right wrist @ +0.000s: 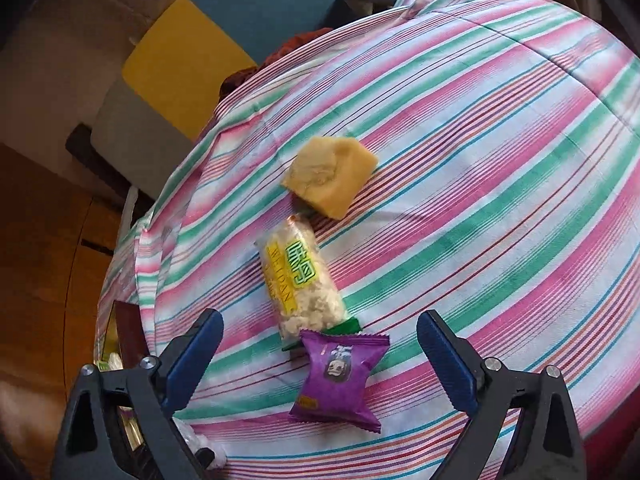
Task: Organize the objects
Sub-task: 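Grasp the purple candy packet with right gripper while left holds the white bundle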
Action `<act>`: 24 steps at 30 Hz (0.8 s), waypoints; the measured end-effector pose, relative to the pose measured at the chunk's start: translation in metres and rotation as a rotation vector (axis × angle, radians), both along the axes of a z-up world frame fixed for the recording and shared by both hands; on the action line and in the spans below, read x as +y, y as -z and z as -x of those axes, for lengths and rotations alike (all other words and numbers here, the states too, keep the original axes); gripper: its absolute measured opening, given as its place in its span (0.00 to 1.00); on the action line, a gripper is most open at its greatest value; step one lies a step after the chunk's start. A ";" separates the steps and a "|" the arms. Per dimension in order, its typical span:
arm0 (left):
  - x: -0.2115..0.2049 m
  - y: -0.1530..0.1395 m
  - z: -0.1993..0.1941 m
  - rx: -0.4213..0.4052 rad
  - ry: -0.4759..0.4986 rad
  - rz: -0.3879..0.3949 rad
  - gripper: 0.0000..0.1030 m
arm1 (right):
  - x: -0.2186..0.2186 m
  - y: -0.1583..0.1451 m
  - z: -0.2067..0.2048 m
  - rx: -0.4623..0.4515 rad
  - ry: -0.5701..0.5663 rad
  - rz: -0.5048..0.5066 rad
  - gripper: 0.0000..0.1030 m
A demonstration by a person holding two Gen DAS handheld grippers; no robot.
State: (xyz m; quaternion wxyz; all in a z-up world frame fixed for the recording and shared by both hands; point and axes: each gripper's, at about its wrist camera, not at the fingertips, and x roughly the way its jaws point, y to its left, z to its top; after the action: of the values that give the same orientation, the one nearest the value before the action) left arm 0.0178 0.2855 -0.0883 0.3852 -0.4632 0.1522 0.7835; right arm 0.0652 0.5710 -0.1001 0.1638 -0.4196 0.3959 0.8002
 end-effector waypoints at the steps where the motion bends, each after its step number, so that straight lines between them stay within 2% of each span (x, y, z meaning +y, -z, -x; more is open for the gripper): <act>1: -0.002 0.000 0.000 -0.001 -0.002 -0.002 0.36 | -0.005 0.002 0.004 -0.026 -0.027 -0.014 0.94; 4: -0.004 0.002 0.000 -0.008 -0.009 -0.005 0.36 | -0.016 0.008 0.013 -0.082 -0.079 -0.039 0.91; 12: -0.005 0.011 0.002 -0.025 -0.028 0.008 0.36 | -0.022 0.018 0.018 -0.164 -0.121 -0.060 0.82; 13: -0.005 0.013 0.003 -0.029 -0.032 0.011 0.36 | -0.024 0.019 0.018 -0.172 -0.130 -0.062 0.78; 15: -0.005 0.014 0.002 -0.018 -0.030 0.010 0.36 | -0.028 0.021 0.020 -0.196 -0.152 -0.091 0.63; 16: -0.004 0.014 0.001 -0.012 -0.028 0.013 0.36 | -0.032 0.020 0.024 -0.223 -0.168 -0.131 0.47; 20: -0.003 0.016 0.001 0.000 -0.019 0.001 0.37 | -0.043 0.022 0.030 -0.267 -0.232 -0.222 0.45; 24: -0.004 0.017 0.003 -0.011 -0.019 -0.009 0.37 | -0.042 0.024 0.030 -0.279 -0.241 -0.234 0.45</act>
State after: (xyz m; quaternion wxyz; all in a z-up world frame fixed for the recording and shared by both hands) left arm 0.0150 0.2815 -0.1051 0.3808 -0.4673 0.1422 0.7852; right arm 0.0352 0.5286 -0.1239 0.1676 -0.5489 0.2206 0.7886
